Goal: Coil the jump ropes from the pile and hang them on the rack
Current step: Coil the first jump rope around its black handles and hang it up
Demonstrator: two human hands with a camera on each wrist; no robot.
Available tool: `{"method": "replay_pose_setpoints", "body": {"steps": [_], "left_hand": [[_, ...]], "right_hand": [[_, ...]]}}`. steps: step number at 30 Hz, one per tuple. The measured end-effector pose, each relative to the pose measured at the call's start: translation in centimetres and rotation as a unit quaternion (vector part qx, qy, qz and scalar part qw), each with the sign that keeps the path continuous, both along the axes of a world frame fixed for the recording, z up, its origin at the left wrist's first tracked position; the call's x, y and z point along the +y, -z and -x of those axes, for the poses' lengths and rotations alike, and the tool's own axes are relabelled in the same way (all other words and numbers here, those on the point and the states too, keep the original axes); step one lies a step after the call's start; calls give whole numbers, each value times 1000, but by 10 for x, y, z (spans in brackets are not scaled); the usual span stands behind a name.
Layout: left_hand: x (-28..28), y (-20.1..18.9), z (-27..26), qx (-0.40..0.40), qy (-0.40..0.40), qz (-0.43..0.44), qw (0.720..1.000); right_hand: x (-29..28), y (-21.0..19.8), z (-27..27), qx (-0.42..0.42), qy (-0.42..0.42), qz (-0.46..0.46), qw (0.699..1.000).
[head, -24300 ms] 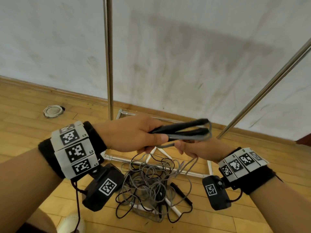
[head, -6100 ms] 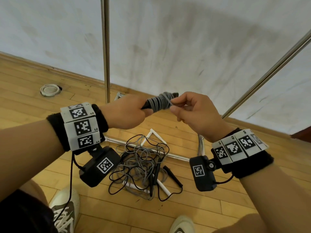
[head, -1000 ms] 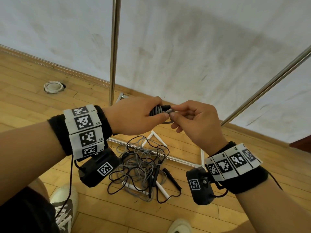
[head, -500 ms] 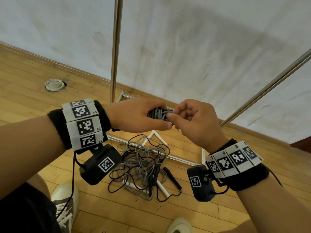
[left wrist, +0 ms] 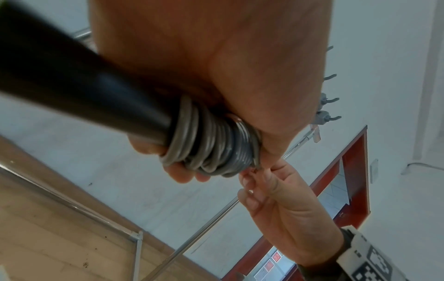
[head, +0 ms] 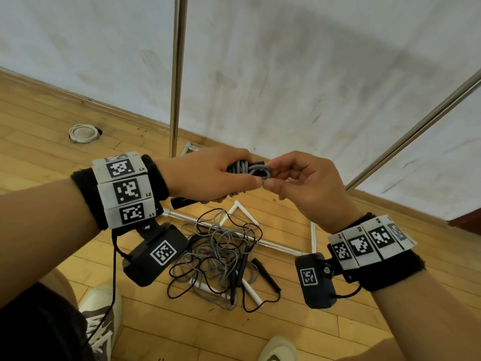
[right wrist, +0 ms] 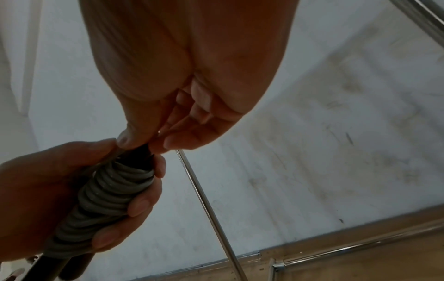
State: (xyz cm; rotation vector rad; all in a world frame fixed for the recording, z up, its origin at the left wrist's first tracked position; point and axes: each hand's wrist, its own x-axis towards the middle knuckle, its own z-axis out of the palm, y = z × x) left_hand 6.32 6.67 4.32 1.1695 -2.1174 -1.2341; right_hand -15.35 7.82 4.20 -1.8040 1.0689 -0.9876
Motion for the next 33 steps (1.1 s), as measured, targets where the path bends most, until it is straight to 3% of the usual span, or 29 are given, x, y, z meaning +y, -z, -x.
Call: {"method": "replay_pose_setpoints", "body": {"steps": [5,11,15,19,26,30,33], "left_hand": [[4,0,0,-7,25,-5,1000],[5,2,1,-50,7,50,997],[5,1,1,-4,-1,8,1000],[3,2,6,-56,-32,90,994],[5,6,9,-136,-70,192,969],[4,8,14,-181,-96,267,942],[2,9,14,-196,-97,292,931]], "right_hand": [[1,0,1,3,26,23,999],[3,1,-1,45,32,40,998],[5,1,-6,85,70,101,989],[4,5,-11,106,124,148,975],[1,3,-7,42,89,60,993],[-1,0,-10,34,93,-6,995],[-2,-2,-11,44,81,-5,996]]}}
